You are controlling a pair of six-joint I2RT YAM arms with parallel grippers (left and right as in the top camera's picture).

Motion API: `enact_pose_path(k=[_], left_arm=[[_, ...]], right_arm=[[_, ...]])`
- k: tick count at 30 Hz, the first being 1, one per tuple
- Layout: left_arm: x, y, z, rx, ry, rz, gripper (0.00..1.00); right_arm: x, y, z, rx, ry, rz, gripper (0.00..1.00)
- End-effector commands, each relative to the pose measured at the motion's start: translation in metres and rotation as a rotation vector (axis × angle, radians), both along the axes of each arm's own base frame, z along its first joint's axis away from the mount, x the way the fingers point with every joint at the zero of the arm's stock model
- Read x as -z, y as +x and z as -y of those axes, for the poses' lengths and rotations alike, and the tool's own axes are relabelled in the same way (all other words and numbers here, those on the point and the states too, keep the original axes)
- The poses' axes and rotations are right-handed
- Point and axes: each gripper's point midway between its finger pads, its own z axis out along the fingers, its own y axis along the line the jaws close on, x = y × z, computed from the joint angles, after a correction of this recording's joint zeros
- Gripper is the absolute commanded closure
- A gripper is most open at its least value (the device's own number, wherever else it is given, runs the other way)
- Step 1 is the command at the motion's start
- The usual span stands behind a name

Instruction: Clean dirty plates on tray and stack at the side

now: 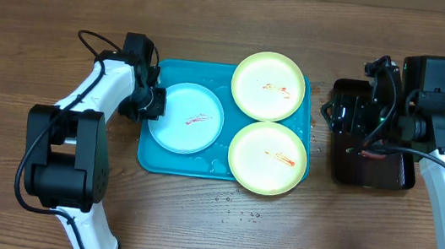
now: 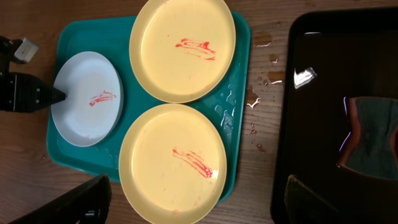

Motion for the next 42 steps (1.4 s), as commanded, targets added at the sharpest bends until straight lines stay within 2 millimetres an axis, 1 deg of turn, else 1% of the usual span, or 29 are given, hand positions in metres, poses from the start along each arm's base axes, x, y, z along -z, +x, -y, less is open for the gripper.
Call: enact_pose_path(k=[1,3,4,5,7,9,13,16,20,21,24,27,30,34,35,36,37,40,42], left_arm=[[0.002,0.006,0.001,0.017,-0.003,0.011,0.81],[0.003,0.007,0.001,0.016,-0.003,0.012,0.88],[0.004,0.007,0.001,0.016,-0.003,0.012,0.96],[0.005,0.007,0.001,0.016,-0.003,0.012,0.96],[0.005,0.007,0.001,0.015,-0.004,0.010,0.95],[0.005,0.007,0.001,0.015,-0.004,0.010,0.96],[0.005,0.007,0.001,0.015,-0.004,0.010,0.96],[0.005,0.007,0.001,0.015,-0.004,0.010,0.96],[0.005,0.008,0.001,0.016,-0.004,0.013,0.96],[0.005,0.007,0.001,0.016,-0.004,0.013,0.96],[0.005,0.007,0.001,0.016,-0.004,0.013,0.96],[0.005,0.008,0.001,0.016,-0.004,0.014,0.96],[0.005,0.008,0.001,0.016,-0.004,0.015,0.96],[0.005,0.010,0.001,0.016,-0.004,0.023,0.96],[0.005,0.011,0.001,0.016,-0.003,0.027,0.96],[0.005,0.011,0.001,0.016,-0.003,0.029,0.96],[0.005,0.012,0.001,0.016,-0.003,0.030,0.96],[0.005,0.012,0.001,0.016,-0.003,0.030,0.96],[0.005,0.012,0.001,0.015,-0.004,0.029,0.96]], right_arm=[[-0.007,0.004,0.002,0.006,-0.004,0.022,0.10],[-0.005,0.005,0.005,0.015,-0.018,0.020,0.12],[-0.004,0.006,0.007,0.021,-0.028,0.018,0.14],[-0.002,0.007,0.010,0.046,-0.037,0.009,0.16],[0.004,0.011,0.025,0.174,-0.073,-0.023,0.20],[0.010,0.015,0.038,0.276,-0.113,-0.046,0.20],[0.025,0.020,0.054,0.371,-0.162,-0.092,0.21],[0.035,0.025,0.065,0.399,-0.174,-0.128,0.21],[0.055,0.032,0.093,0.419,-0.203,-0.185,0.21],[0.063,0.032,0.102,0.407,-0.219,-0.201,0.21],[0.079,0.032,0.119,0.360,-0.254,-0.237,0.23],[0.097,0.032,0.132,0.297,-0.285,-0.276,0.29],[0.115,0.033,0.137,0.280,-0.291,-0.316,0.38],[0.139,0.038,0.138,0.273,-0.288,-0.360,0.51],[0.144,0.039,0.137,0.270,-0.284,-0.369,0.55],[0.149,0.040,0.138,0.269,-0.284,-0.378,0.61],[0.153,0.040,0.138,0.267,-0.285,-0.386,0.63],[0.166,0.040,0.138,0.264,-0.286,-0.414,0.65],[0.176,0.042,0.139,0.261,-0.289,-0.421,0.64]])
